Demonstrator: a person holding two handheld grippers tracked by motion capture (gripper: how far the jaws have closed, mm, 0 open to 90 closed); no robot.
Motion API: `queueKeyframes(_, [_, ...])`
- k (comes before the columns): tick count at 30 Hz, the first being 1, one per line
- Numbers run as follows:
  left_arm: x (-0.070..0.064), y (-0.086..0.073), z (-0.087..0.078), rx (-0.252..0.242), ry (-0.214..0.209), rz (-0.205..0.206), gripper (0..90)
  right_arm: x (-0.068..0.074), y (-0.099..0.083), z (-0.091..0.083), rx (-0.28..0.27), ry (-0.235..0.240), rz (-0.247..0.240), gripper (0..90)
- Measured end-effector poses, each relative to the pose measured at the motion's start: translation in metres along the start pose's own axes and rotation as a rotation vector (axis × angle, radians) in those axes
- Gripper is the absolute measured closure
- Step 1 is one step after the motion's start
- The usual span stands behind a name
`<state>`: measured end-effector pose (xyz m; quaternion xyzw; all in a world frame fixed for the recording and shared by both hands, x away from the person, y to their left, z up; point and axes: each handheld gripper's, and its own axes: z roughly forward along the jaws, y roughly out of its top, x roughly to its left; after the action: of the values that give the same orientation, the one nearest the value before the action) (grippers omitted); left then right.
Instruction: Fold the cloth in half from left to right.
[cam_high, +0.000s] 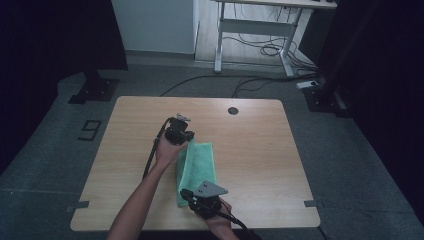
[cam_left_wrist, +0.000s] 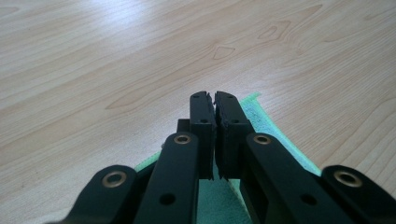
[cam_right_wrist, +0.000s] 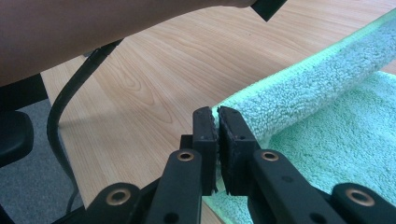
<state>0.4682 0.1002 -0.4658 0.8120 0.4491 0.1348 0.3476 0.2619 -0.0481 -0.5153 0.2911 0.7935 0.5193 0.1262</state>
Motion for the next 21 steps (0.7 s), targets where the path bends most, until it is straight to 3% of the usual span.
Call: queueKeyframes(21, [-0.008,-0.003,0.014,0.001,0.001,0.01,86.6,-0.014,-0.011,-0.01,0.013,-0.009,0.041,85.1])
